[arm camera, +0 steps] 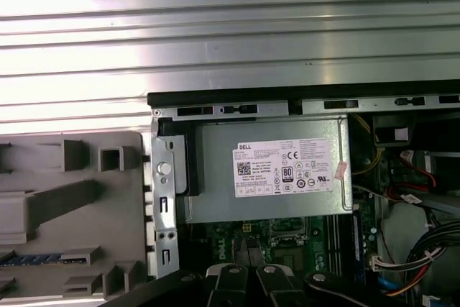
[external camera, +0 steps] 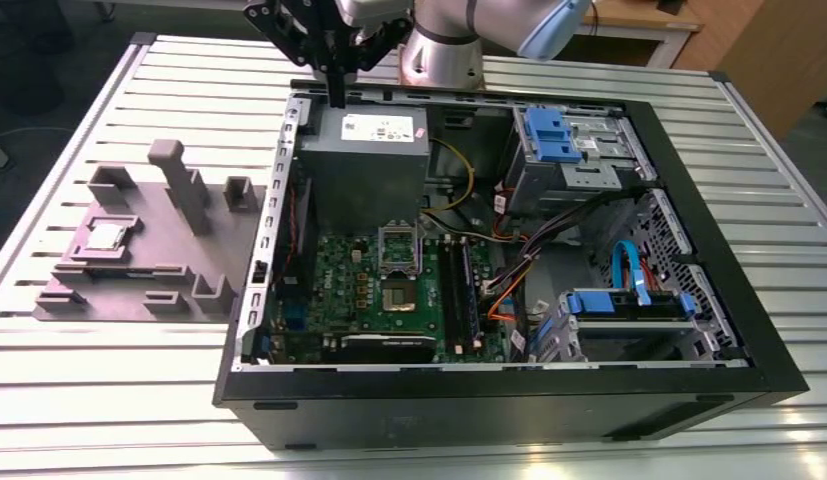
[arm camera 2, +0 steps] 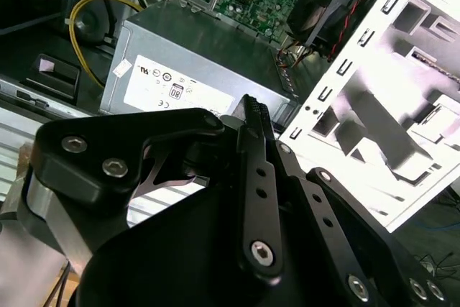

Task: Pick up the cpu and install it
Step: 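Reach for the cpu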

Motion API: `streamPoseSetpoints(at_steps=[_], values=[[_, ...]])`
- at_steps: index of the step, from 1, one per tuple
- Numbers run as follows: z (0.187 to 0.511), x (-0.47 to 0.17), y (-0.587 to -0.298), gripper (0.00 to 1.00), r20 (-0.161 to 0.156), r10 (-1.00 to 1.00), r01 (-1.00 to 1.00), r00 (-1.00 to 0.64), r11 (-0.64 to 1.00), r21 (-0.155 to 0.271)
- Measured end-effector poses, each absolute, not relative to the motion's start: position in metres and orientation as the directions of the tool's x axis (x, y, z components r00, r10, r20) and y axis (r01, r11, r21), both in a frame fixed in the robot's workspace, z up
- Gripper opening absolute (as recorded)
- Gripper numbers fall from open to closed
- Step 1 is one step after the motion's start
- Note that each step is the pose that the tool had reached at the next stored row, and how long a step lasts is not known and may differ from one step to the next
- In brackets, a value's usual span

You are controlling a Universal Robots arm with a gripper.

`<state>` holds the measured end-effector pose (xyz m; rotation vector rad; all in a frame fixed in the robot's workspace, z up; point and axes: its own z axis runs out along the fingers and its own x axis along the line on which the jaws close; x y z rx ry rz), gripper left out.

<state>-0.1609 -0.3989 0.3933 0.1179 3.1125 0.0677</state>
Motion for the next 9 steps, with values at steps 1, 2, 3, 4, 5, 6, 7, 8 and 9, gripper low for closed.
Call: streamPoseSetpoints(at_steps=[1, 2, 3, 4, 5, 6, 7, 8, 9], values=[[0.3933, -0.1634, -0.3989, 0.11, -0.024, 0.076, 0.075, -0.997, 0.996, 0.044], [0.3933, -0.1635, -0.3989, 0.11, -0.024, 0.076, 0.075, -0.997, 0.996, 0.044], [0.3933, -0.1636, -0.3989, 0.11, -0.024, 0.076, 0.075, -0.997, 0.996, 0.044], [0.3933, -0.1638, -0.3989, 0.11, -0.024, 0.076, 0.075, -0.997, 0.996, 0.044], [0.3933, -0.1640, -0.3989, 0.11, -0.024, 0.076, 0.075, -0.997, 0.996, 0.044], [0.3933, -0.1641, -0.3989, 0.11, -0.024, 0.076, 0.075, -0.997, 0.996, 0.044], [0.3933, -0.1644, -0.3989, 0.11, -0.024, 0.076, 0.075, -0.997, 0.996, 0.044], [0.3933, -0.1646, -0.3989, 0.11, -0.024, 0.076, 0.075, -0.997, 0.996, 0.044], [0.3933, -0.1648, -0.3989, 0.11, -0.024, 0.076, 0.075, -0.997, 0.996, 0.044]])
